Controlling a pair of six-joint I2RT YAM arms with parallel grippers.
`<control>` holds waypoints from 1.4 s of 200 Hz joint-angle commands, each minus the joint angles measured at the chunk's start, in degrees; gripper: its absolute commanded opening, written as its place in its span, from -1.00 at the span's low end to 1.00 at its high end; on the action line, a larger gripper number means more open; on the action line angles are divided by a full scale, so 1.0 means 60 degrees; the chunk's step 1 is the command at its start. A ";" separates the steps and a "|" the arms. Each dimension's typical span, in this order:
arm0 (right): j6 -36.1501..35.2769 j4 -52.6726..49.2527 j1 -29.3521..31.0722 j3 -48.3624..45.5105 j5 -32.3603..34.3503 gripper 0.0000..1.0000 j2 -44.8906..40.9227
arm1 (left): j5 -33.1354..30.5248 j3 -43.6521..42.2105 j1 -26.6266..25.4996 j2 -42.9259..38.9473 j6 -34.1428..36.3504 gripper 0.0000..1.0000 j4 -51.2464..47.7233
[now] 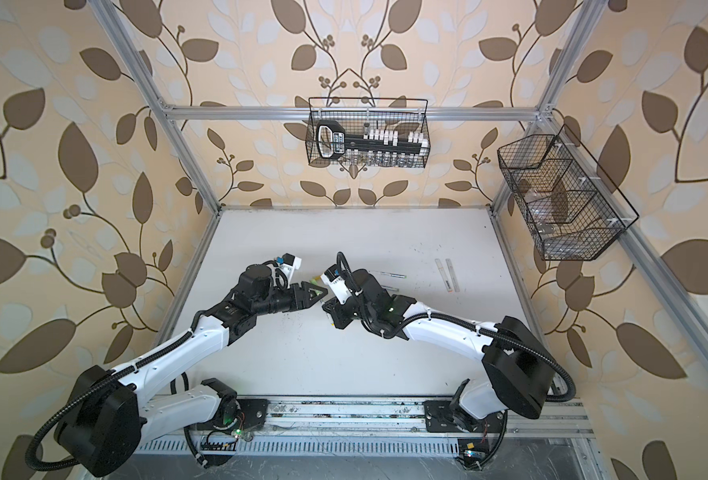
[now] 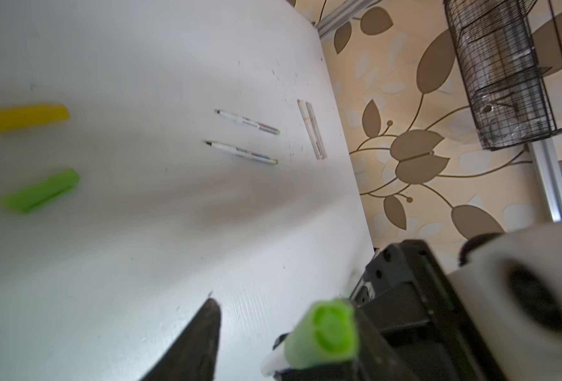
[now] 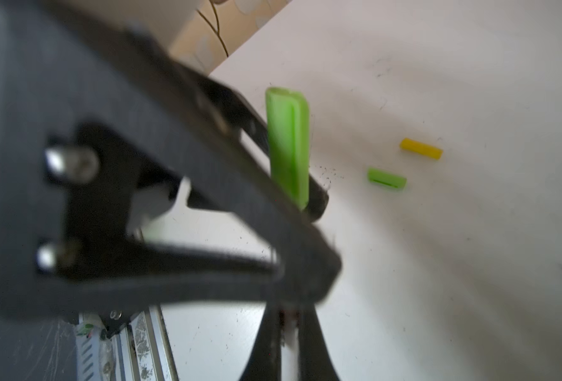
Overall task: Insert the pens into the pen caps
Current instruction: 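Carry the capped white pen with the right gripper to the far highlighters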
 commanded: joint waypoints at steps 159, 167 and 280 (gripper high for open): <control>-0.2471 -0.6027 -0.6194 0.2954 0.4931 -0.89 0.3067 | -0.0393 0.0571 0.1445 -0.2364 0.0551 0.98 -0.2280; -0.2558 -0.6023 -0.6313 0.3100 0.4902 -0.88 0.3340 | -0.0406 0.0571 0.1445 -0.2391 0.0561 0.98 -0.2266; -0.3031 -0.6897 -0.7108 0.4701 0.5988 -0.64 0.5365 | -0.0405 0.0613 0.1445 -0.2532 0.0655 0.98 -0.2397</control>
